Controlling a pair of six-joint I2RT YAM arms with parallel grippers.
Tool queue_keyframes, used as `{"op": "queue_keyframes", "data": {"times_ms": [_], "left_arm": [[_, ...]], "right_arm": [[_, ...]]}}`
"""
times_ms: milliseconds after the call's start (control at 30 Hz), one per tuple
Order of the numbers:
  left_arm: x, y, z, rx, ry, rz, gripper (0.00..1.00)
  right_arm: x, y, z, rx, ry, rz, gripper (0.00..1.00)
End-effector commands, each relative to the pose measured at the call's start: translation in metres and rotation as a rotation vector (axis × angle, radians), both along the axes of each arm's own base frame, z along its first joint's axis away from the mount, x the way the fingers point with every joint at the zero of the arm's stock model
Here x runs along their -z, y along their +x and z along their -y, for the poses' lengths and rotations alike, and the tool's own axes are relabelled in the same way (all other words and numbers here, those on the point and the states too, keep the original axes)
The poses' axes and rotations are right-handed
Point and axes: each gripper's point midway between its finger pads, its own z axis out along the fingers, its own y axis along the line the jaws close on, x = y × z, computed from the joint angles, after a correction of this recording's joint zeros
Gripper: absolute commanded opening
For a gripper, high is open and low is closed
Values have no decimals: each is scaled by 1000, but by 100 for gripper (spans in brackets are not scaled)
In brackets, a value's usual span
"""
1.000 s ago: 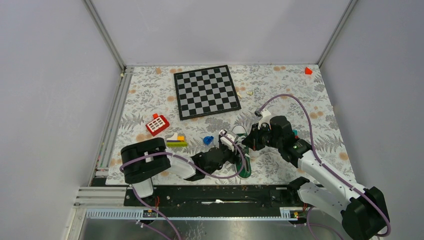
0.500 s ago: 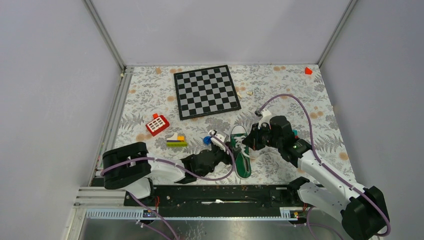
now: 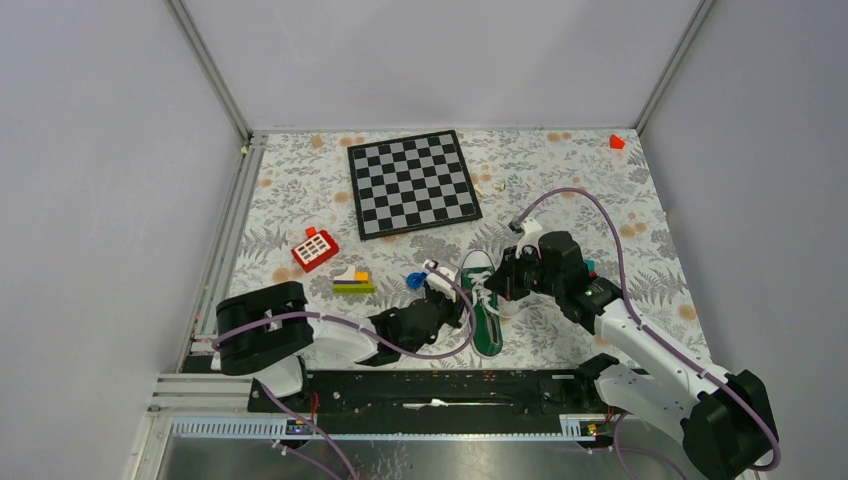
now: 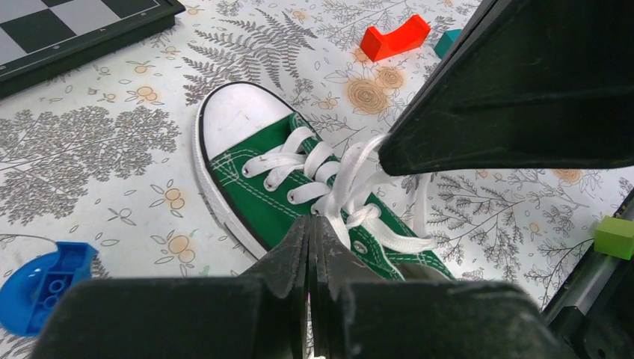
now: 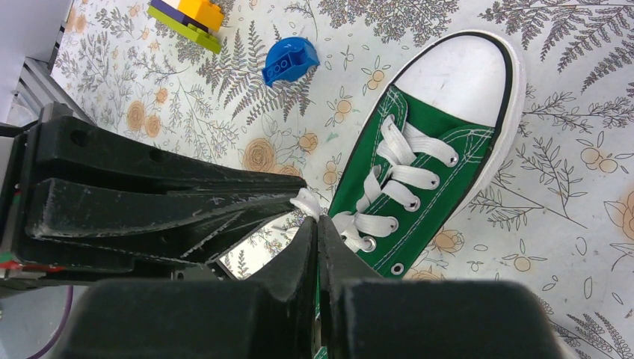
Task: Tie the shoes
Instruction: Wrap the shoelace around the shoelace.
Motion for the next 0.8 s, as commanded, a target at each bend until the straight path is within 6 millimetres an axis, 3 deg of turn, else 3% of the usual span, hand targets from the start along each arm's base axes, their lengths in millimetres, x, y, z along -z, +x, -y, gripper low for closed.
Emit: {"op": "queue_keyframes", "data": {"times_ms": [0, 333, 767], "left_arm": [[-18, 2, 24, 31, -48, 17, 0], [-18, 8, 51, 47, -51, 18, 0], [-8, 17, 14, -80, 33, 7, 0]], "right_arm": [[-19, 9, -6, -4, 41, 49, 0], [-18, 8, -5, -6, 41, 45, 0], [-16, 5, -2, 2, 41, 46, 0]]}}
